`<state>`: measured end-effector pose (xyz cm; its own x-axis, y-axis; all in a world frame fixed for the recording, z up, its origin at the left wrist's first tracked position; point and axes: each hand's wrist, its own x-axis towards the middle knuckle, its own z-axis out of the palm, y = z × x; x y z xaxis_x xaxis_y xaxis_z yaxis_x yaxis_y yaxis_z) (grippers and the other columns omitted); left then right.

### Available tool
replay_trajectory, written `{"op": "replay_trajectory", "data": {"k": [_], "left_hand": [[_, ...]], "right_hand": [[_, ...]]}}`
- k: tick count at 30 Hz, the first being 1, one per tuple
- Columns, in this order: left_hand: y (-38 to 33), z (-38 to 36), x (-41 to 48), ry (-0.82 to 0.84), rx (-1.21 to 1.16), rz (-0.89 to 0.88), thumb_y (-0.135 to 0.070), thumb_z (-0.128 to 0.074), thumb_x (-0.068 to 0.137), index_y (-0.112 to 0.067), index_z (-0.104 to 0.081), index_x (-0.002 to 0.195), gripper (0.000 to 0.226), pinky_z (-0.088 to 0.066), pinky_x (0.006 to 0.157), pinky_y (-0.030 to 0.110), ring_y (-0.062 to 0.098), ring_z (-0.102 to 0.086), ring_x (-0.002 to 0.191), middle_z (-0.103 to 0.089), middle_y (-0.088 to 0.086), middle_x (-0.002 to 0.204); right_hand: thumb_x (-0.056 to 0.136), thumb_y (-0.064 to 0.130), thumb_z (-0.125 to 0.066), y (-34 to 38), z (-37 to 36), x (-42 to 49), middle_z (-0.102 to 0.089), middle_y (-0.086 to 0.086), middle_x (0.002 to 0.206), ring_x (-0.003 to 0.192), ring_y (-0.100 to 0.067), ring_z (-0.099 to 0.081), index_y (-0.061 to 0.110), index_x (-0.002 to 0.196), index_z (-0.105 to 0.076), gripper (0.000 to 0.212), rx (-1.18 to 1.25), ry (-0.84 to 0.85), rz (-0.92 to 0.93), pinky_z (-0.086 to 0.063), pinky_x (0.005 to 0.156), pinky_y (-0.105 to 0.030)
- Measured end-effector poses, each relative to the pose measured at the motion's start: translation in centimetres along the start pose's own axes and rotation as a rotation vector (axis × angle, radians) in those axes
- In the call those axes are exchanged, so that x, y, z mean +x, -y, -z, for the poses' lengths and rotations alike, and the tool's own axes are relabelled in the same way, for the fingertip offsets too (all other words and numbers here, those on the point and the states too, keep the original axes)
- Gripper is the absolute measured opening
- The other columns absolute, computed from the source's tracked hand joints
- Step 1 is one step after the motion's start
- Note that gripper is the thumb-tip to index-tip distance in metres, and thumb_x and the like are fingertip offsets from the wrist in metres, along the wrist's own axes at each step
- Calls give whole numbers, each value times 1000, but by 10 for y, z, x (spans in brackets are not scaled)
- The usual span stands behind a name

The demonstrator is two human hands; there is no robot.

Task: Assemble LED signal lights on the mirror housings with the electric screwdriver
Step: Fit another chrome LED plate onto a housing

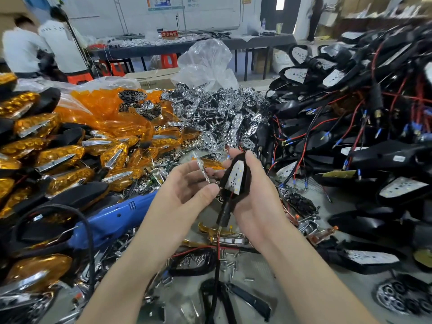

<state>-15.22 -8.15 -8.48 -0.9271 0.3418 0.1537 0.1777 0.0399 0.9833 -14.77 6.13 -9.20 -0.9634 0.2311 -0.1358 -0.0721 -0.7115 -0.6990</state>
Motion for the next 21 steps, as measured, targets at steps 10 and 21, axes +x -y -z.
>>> {"op": "replay_trajectory", "data": {"k": [10, 21], "left_hand": [[1, -3, -3, 65, 81, -46, -28, -77, 72, -26, -56, 121, 53, -52, 83, 14, 8, -69, 102, -71, -9, 112], [1, -3, -4, 71, 224, -141, -34, -73, 79, -41, -58, 128, 51, -50, 94, 16, 2, -69, 104, -72, -19, 110]], "right_hand": [[106, 35, -50, 7, 1, -1, -66, 1, 81, 71, -15, -64, 19, 97, -76, 32, 24, 39, 57, -58, 61, -29], [94, 45, -53, 6, -1, -10, -68, 10, 88, 84, -10, -63, 34, 95, -80, 29, -251, 143, 218, -55, 72, -21]]}}
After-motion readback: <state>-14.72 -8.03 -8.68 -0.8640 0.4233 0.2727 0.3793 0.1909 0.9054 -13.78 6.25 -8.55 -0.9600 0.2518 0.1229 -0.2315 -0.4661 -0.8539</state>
